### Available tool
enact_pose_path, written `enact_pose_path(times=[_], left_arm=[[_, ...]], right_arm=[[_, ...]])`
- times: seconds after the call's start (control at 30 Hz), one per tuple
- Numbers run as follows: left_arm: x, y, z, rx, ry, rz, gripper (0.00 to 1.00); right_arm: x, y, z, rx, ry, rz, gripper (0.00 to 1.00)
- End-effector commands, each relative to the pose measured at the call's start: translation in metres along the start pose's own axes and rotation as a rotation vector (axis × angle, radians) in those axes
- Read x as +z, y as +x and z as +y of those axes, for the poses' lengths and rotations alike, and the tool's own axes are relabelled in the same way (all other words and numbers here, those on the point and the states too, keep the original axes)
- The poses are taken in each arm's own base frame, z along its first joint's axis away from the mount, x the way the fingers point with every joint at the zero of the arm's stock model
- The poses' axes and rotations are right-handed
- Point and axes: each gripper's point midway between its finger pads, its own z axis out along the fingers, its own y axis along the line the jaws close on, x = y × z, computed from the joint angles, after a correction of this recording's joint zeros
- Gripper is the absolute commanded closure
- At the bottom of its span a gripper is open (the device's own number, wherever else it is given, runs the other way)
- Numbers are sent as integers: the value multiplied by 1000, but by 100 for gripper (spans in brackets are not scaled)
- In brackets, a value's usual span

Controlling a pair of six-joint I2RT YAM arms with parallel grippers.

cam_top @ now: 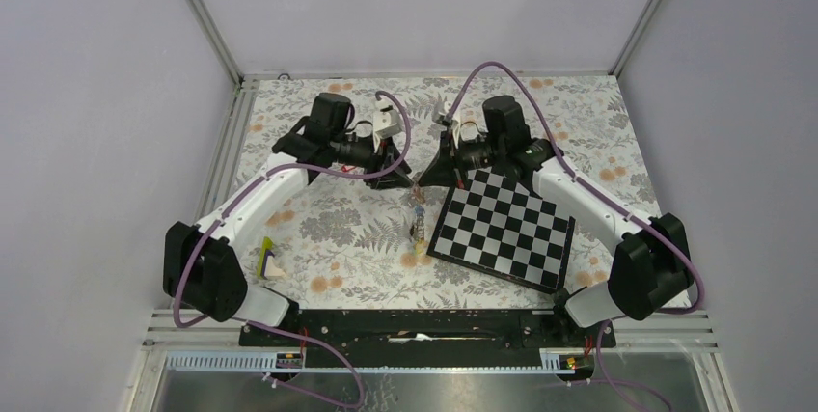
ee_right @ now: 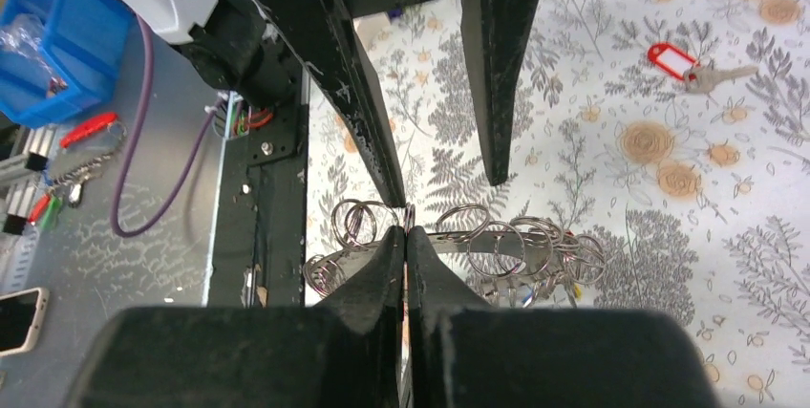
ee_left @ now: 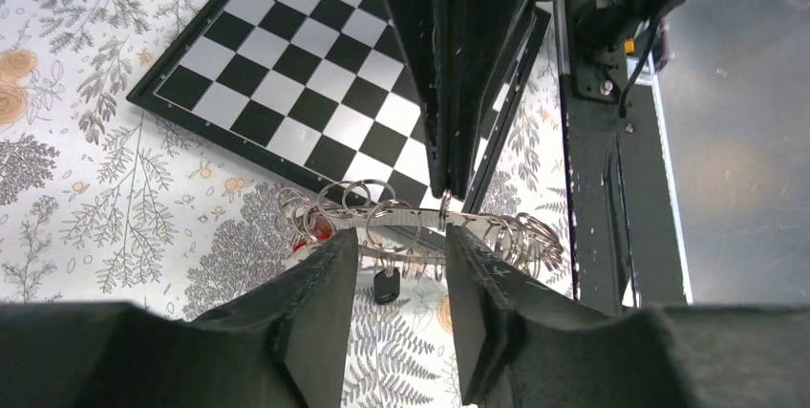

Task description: Put the keys on the keyring

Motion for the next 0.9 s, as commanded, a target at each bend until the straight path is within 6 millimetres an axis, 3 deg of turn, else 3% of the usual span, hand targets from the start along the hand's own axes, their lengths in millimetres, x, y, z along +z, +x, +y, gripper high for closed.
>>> enact_pose_path(times=[0.0, 0.27, 0.53, 0.87], left_arm=[[-10, -38, -16, 61, 70, -168, 56], [-11, -36, -21, 5, 88, -219, 61], [-13, -37, -22, -3, 96, -229, 79], [-19, -38, -16, -12, 89, -235, 82]], right_arm=[[-8, -60, 12, -63, -35, -138, 100], [-3, -67, 12, 6, -77, -187, 100], [-3, -60, 11, 17, -79, -192, 100], [-4, -57, 10, 10, -86, -188, 100]])
